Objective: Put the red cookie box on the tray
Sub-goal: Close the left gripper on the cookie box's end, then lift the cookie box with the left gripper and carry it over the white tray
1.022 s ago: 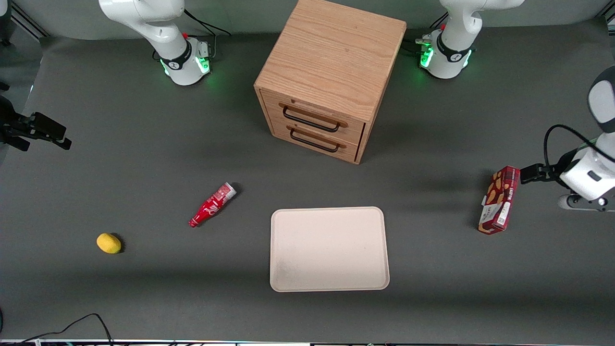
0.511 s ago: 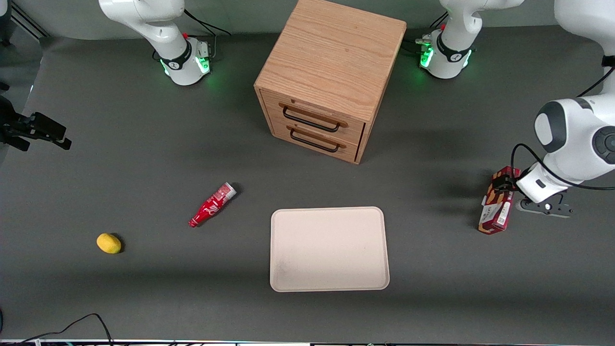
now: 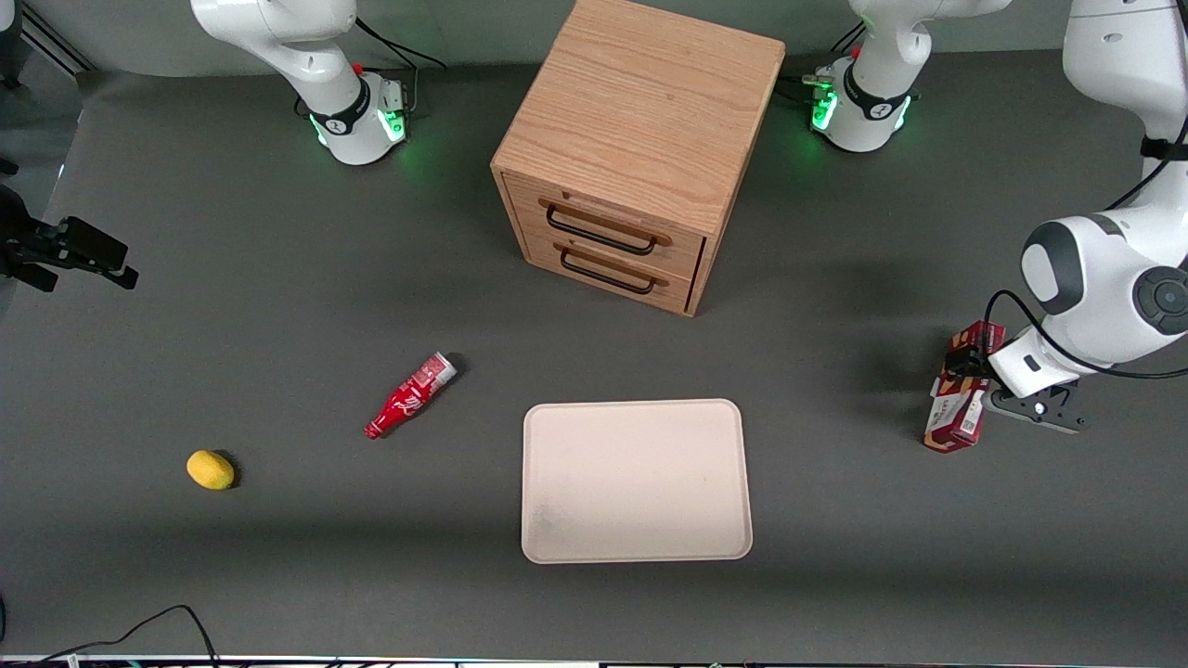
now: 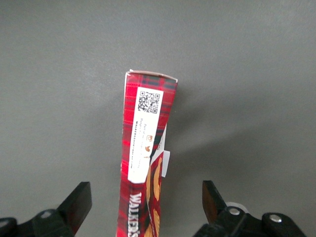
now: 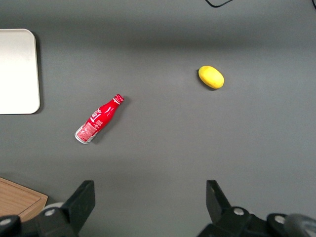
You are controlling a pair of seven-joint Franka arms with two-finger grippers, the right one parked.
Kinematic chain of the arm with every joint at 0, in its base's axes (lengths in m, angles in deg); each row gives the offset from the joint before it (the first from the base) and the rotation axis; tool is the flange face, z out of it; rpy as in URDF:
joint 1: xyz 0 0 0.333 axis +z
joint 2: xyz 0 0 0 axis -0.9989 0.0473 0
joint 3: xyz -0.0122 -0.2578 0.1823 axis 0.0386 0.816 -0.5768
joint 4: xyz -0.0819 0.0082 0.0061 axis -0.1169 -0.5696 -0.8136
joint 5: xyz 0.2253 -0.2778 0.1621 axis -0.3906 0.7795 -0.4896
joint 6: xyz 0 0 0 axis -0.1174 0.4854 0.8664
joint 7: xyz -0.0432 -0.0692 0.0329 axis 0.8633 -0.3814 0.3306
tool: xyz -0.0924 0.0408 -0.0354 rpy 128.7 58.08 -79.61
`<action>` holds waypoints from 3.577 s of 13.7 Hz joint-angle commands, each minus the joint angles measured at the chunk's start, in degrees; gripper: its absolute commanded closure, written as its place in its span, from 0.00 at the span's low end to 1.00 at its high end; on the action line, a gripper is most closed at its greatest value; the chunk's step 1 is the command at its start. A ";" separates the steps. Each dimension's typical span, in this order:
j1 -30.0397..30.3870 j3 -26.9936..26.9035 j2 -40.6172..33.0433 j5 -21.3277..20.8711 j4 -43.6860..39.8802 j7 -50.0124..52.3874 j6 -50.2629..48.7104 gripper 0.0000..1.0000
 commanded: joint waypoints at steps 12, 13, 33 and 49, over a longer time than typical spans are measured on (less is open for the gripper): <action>0.75 0.66 3.35 3.84 0.31 -6.60 4.63 0.00; 0.75 0.66 3.35 3.84 0.22 -6.60 4.63 0.15; 1.98 -0.40 -8.34 2.70 -29.28 -0.53 -45.34 1.00; -16.11 7.50 15.09 2.26 -65.57 46.09 -51.01 1.00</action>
